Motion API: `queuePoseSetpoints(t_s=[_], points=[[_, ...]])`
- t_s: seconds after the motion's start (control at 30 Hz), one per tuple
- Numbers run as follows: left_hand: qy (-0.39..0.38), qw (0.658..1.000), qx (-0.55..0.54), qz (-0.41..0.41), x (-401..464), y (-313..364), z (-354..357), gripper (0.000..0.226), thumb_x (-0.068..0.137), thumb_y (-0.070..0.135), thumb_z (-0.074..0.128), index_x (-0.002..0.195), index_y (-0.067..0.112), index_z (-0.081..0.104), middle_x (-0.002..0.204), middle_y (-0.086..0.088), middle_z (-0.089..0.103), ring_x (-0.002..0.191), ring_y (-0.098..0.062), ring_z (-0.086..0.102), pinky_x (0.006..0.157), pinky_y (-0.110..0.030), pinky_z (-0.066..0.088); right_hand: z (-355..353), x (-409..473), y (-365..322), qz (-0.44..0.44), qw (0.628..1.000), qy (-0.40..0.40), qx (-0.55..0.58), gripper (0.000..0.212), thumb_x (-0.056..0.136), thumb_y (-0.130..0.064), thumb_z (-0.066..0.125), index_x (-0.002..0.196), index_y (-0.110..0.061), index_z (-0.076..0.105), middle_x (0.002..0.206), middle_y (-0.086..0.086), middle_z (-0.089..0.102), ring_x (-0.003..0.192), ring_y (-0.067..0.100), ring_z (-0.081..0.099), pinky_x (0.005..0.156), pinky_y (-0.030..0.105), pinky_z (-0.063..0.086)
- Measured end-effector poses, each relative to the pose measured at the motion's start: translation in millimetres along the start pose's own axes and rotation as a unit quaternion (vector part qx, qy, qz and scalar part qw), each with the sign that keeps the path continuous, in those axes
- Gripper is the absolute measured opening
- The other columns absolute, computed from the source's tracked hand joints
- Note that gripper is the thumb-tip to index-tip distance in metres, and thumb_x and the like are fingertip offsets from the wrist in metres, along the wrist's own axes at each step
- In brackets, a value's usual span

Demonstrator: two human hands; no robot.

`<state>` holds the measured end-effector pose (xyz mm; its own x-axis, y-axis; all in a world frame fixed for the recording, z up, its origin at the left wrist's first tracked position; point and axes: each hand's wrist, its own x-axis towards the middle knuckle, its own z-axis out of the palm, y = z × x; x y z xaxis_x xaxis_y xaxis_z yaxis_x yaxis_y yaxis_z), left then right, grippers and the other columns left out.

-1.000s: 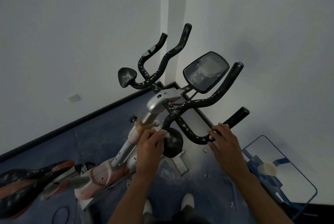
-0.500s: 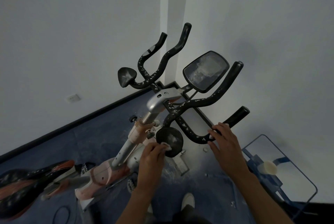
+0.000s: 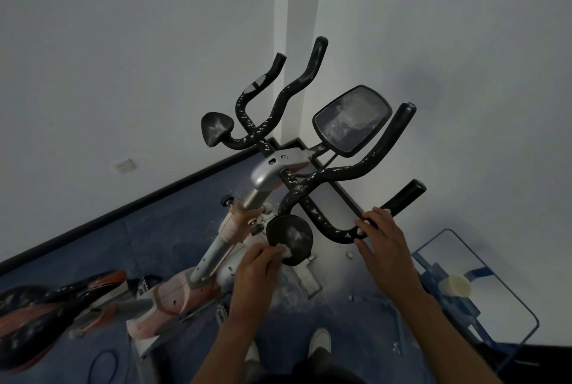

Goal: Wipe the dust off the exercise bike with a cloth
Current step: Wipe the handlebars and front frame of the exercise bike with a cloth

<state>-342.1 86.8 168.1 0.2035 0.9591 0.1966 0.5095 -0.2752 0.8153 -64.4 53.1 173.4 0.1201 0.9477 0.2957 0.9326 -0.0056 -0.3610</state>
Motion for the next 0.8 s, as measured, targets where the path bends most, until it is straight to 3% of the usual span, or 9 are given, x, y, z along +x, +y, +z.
queuePoseSetpoints(t_s=[0.13,0.27,0.33,0.4,0.5,0.67,0.8], points=[[-0.017,1.0,-0.003,0.026,7.5,18.1,7.8,0.014,0.095,0.022,0.069,0.104,0.017,0.077,0.1,0.011,0.063,0.092,-0.003,0.061,0.083,-0.014,0.05,-2.6,1.4,-1.9,-0.005,1.0,0.006,0.005,0.042,0.083,-0.007,0.08,0.122,-0.005,0.068,0.132,0.012,0.059,0.137,0.032,0.047,0.111,0.051,0.044],[-0.008,1.0,-0.003,-0.029,0.0,10.2,3.8,0.01,0.094,0.019,0.07,0.103,0.024,0.073,0.097,0.015,0.063,0.092,0.002,0.061,0.078,-0.013,0.049,-1.9,0.9,-2.6,-0.003,1.0,0.008,0.006,0.043,0.081,-0.006,0.082,0.122,-0.005,0.068,0.132,0.012,0.06,0.137,0.031,0.047,0.112,0.047,0.041],[-0.002,0.998,-0.009,-0.064,5.7,15.8,-2.9,0.011,0.096,0.027,0.069,0.106,0.03,0.067,0.094,0.016,0.063,0.091,0.006,0.06,0.076,-0.009,0.046,-2.1,0.8,-2.7,-0.004,1.0,0.008,0.006,0.042,0.082,-0.006,0.081,0.122,-0.005,0.068,0.132,0.012,0.06,0.137,0.031,0.047,0.112,0.048,0.041],[-0.021,0.999,-0.001,-0.042,15.7,25.3,-1.7,0.009,0.098,0.032,0.066,0.106,0.034,0.063,0.093,0.018,0.062,0.091,0.007,0.059,0.076,-0.006,0.044,-2.9,1.5,-2.8,-0.007,1.0,0.008,0.008,0.043,0.082,-0.006,0.081,0.122,-0.005,0.068,0.132,0.012,0.06,0.137,0.032,0.047,0.112,0.048,0.042],[-0.062,0.998,0.026,0.016,19.0,30.8,9.9,0.003,0.097,0.031,0.066,0.098,0.03,0.069,0.093,0.017,0.059,0.086,0.002,0.056,0.075,-0.011,0.043,-2.5,1.1,-2.3,-0.003,1.0,0.005,0.008,0.044,0.08,-0.005,0.083,0.122,-0.005,0.068,0.131,0.013,0.06,0.136,0.033,0.049,0.11,0.05,0.045],[-0.034,0.999,0.007,-0.04,7.8,9.9,4.0,0.011,0.09,0.014,0.076,0.093,0.025,0.074,0.091,0.012,0.063,0.09,0.003,0.059,0.076,-0.003,0.04,-1.5,0.2,-0.1,0.002,1.0,-0.002,0.008,0.044,0.082,-0.008,0.081,0.124,-0.006,0.067,0.134,0.011,0.059,0.139,0.032,0.047,0.109,0.054,0.047],[-0.028,0.999,-0.01,-0.039,24.0,17.9,-2.7,0.008,0.09,0.018,0.076,0.094,0.025,0.075,0.096,0.012,0.06,0.093,0.002,0.058,0.078,-0.005,0.043,-2.0,0.6,-0.8,0.003,1.0,-0.003,0.008,0.045,0.082,-0.008,0.081,0.124,-0.007,0.067,0.134,0.01,0.058,0.138,0.03,0.046,0.109,0.053,0.047]])
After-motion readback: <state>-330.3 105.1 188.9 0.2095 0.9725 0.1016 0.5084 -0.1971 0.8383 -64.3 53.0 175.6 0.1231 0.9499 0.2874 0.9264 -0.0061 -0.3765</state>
